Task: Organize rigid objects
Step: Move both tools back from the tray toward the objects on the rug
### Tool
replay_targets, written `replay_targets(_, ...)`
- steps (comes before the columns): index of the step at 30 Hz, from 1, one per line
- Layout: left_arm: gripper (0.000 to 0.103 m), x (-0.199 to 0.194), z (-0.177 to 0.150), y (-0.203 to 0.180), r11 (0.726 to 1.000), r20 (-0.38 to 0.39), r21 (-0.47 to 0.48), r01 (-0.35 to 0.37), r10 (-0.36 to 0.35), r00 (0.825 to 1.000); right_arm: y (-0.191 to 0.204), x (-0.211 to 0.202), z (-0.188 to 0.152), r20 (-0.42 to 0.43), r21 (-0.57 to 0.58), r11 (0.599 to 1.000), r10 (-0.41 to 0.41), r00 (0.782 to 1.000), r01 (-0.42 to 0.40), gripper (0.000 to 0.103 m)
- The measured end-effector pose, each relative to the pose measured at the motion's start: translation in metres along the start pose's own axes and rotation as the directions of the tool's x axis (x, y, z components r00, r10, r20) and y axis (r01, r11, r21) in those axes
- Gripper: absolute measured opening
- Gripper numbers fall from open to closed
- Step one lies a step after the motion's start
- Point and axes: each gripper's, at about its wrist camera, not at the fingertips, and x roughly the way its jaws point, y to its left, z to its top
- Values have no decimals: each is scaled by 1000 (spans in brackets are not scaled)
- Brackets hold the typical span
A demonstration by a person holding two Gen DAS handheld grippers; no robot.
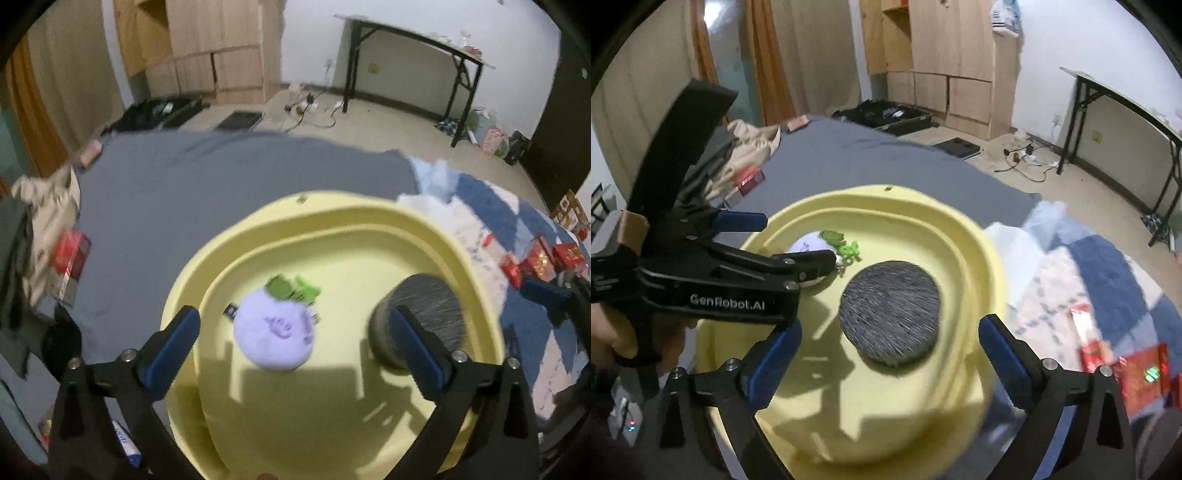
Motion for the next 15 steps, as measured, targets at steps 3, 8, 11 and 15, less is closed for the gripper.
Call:
replay_targets(3,103,-19,8,-26,999,34,38,-14,13,999,-22,-40,-10,10,32,999,-20,1000,20,103)
replay_targets(8,103,-44,21,-94,991,31,100,91,-95,995,-77,-117,-39,-46,80,992,-99,994,102,103)
replay_targets(11,103,-59,24,-136,972,12,162,168,-172,985,-112,-163,-56,-59,114,981,-153,986,159,103)
replay_targets(15,103,-71,28,-181,959,-75,214,184,-172,982,-171,-224,-100,-61,243,938,-239,969,246,103)
